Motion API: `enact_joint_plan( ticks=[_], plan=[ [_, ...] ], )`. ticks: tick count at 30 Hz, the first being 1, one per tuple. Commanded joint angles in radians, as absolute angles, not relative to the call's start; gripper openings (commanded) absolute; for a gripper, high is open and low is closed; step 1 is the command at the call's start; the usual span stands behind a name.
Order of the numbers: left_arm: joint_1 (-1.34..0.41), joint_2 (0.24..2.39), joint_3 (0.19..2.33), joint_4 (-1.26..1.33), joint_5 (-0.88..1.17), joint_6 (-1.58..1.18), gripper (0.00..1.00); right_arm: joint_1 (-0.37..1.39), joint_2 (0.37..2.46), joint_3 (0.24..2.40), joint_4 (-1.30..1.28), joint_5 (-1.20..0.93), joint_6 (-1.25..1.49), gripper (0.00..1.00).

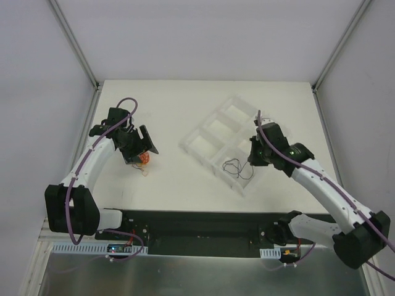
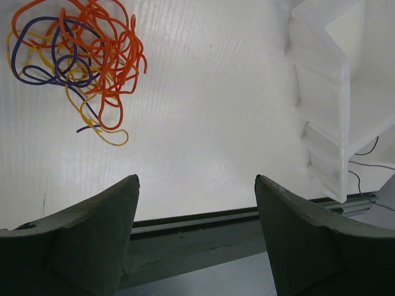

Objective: Untangle the cables

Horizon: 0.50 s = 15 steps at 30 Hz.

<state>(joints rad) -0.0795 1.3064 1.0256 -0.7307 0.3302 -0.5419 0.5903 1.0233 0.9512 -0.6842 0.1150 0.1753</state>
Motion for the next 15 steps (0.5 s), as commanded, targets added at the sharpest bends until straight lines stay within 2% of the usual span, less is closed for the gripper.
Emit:
enact_joint_plan(
  ticks=[1,4,8,15],
  plan=[
    [-0.087,1.263,1.006,-0.742,0.331,-0.552,0.74,0.548,1.181,1.052,-0.586,0.071,0.062,0.00],
    [-0.087,1.243,0.988,-0.742,0.330,-0.551,0.68,0.548,1.270,1.029,-0.511,-0.032,0.031,0.00],
    [-0.087,1.223,0.965,-0.744,0.334,-0.551,0.68,0.549,1.389,0.957,-0.414,-0.124,0.006,0.00],
    [-0.087,1.244,0.994,-0.758,0.327,-0.542,0.68,0.566,1.552,0.989,-0.381,-0.161,-0.069,0.00]
  ],
)
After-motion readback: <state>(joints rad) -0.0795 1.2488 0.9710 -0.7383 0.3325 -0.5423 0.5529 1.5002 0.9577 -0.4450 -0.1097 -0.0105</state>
